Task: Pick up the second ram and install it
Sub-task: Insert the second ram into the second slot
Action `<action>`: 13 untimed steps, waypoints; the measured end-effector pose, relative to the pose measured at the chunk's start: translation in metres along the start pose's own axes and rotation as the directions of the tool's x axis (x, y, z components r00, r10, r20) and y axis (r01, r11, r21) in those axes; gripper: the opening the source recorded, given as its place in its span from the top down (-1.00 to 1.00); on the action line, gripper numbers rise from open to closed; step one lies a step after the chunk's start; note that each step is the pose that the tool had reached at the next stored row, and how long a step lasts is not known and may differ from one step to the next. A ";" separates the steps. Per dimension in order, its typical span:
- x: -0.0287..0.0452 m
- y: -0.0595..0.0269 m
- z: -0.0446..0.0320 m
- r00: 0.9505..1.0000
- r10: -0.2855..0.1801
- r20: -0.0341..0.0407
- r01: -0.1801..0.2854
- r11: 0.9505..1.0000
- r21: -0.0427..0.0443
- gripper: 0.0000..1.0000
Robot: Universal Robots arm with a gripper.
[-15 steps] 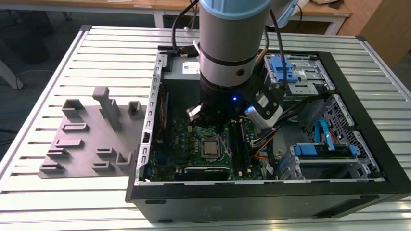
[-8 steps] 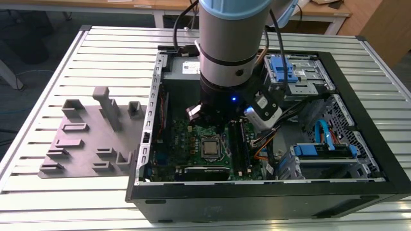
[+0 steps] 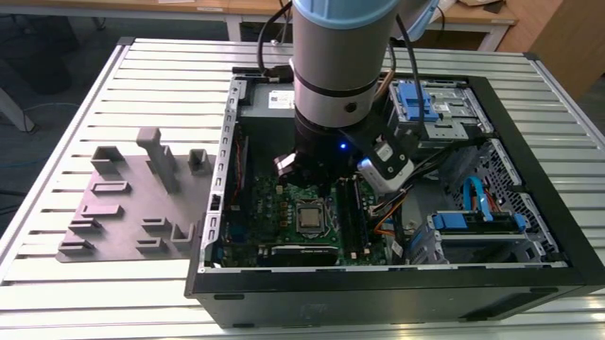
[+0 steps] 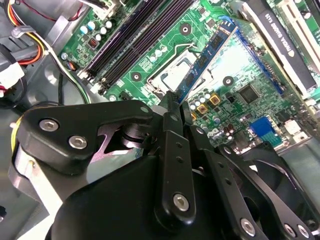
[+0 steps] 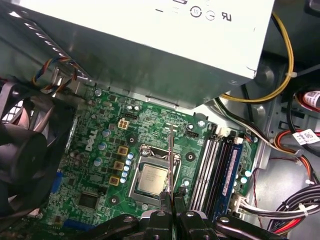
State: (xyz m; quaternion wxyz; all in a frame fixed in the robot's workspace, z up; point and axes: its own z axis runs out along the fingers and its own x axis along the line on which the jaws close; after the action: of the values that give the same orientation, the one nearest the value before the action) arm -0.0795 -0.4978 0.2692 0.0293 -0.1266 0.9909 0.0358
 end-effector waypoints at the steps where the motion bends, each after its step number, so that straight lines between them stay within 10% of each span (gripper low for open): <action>1: 0.0000 0.0000 0.0000 1.000 0.005 0.000 -0.005 1.000 0.000 0.78; 13: 0.0000 0.0000 0.0002 0.998 0.062 0.004 -0.062 0.998 0.004 0.78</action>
State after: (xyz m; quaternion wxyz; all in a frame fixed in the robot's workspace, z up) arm -0.0795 -0.4978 0.2690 0.0304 -0.0955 0.9944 0.0349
